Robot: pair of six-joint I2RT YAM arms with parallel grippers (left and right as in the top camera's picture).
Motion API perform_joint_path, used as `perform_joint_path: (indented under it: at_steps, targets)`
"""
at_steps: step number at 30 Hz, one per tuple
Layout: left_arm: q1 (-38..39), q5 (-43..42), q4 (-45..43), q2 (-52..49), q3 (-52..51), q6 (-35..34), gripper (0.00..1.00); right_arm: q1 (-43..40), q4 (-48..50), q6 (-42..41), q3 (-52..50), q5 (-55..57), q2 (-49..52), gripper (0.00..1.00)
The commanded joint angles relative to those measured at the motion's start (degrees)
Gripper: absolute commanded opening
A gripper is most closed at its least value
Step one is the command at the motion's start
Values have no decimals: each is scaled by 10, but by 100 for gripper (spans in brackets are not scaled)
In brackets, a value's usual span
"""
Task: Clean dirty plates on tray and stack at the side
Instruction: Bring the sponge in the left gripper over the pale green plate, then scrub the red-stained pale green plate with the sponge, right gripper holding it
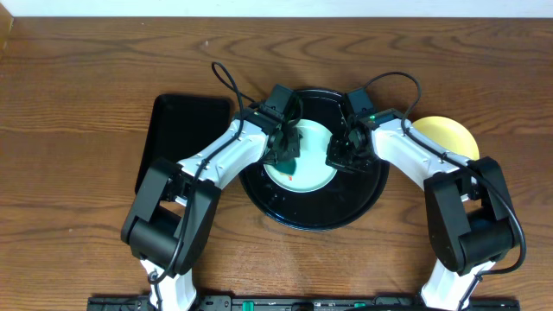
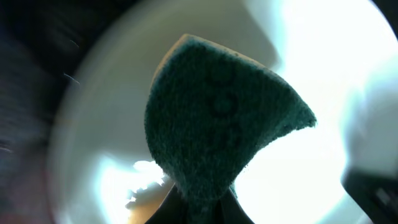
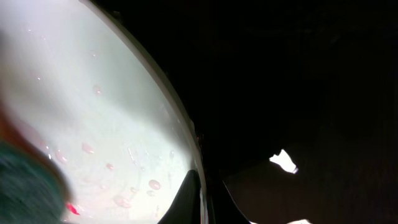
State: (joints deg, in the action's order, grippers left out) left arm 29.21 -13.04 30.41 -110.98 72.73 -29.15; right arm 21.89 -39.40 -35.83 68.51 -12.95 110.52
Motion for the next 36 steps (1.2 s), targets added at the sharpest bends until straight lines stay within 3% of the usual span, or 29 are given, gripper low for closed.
perform_joint_path:
  at_steps: [1, 7, 16, 20, 29, 36]
  targets:
    - [4, -148, 8, -13, 6, 11, 8, 15, -7, -3, -8, -2, 24, 1]
    - [4, -136, -10, -13, 6, 19, 8, 15, -7, -3, -8, -2, 24, 1]
    - [3, 138, -99, -13, 6, 19, 8, 15, -7, -3, -8, -2, 24, 1]
    - [3, 202, -119, -13, 6, 19, 8, 15, -7, -3, -8, -2, 24, 1]
    - [4, 191, -105, -14, 6, 19, 8, 21, -6, -3, -8, 4, 24, 1]
    - [4, 4, -4, -14, 6, 86, 8, 22, -6, -3, -8, 5, 24, 1]
